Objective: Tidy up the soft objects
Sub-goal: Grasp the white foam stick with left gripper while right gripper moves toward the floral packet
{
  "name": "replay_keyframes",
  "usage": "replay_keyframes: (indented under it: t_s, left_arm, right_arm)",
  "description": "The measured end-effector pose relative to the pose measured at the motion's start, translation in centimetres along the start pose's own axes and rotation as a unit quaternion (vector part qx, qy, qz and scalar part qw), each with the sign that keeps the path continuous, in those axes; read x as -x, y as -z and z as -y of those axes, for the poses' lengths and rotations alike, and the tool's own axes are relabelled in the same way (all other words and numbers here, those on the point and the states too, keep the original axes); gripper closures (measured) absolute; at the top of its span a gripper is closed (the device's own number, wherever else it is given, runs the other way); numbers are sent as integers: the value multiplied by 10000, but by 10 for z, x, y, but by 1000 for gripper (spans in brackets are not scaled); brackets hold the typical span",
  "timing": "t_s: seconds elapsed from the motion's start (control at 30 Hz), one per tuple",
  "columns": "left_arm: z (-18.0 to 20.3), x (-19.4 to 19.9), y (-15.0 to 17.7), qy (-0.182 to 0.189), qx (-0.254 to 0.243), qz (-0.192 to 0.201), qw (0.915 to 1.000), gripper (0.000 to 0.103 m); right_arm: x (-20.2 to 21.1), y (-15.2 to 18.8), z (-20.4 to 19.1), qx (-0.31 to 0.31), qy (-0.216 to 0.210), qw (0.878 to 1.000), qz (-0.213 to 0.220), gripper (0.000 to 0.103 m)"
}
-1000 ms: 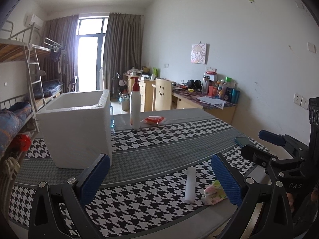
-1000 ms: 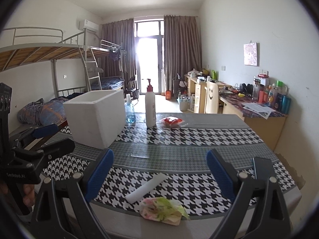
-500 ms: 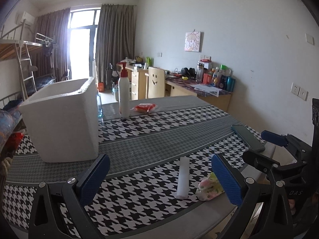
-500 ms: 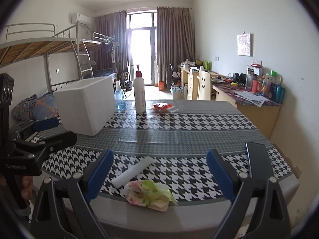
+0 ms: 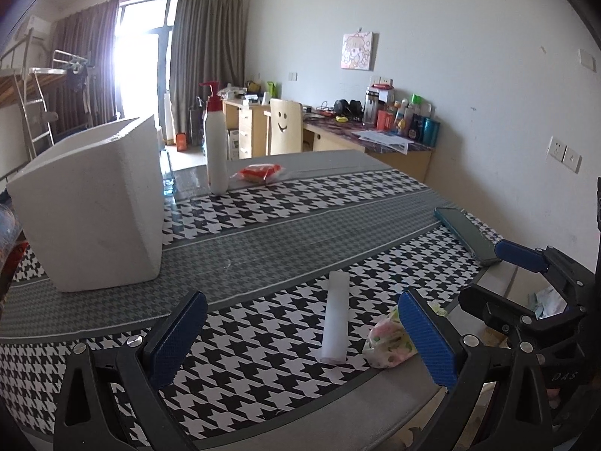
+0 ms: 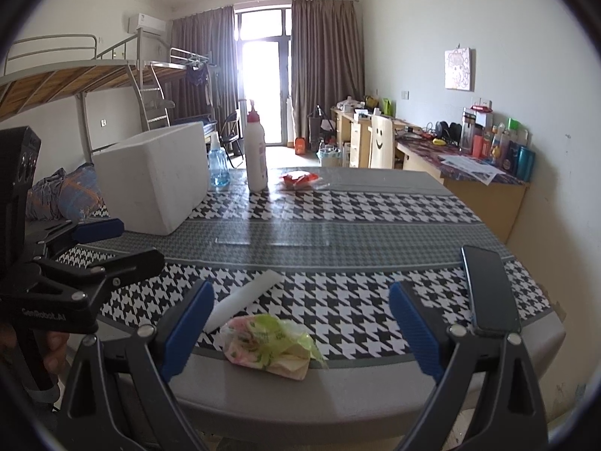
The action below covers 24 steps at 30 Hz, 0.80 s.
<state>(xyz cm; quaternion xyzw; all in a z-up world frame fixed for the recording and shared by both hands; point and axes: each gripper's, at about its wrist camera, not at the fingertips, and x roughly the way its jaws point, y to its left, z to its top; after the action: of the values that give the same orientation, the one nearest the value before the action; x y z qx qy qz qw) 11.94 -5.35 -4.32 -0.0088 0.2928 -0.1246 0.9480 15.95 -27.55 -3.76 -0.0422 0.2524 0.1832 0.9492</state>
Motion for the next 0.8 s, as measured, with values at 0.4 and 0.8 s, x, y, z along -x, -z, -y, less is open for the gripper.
replay_keyframes:
  t_s: [0.4, 0.8]
  left_arm:
    - [5, -35, 2, -131, -28, -394, 9991, 1]
    - [9, -64, 3, -151, -93, -743, 9971, 1]
  right_arm:
    - [-15, 11, 7, -120, 15, 9994, -309, 7]
    - [-28, 23, 19, -229, -83, 9981, -570, 7]
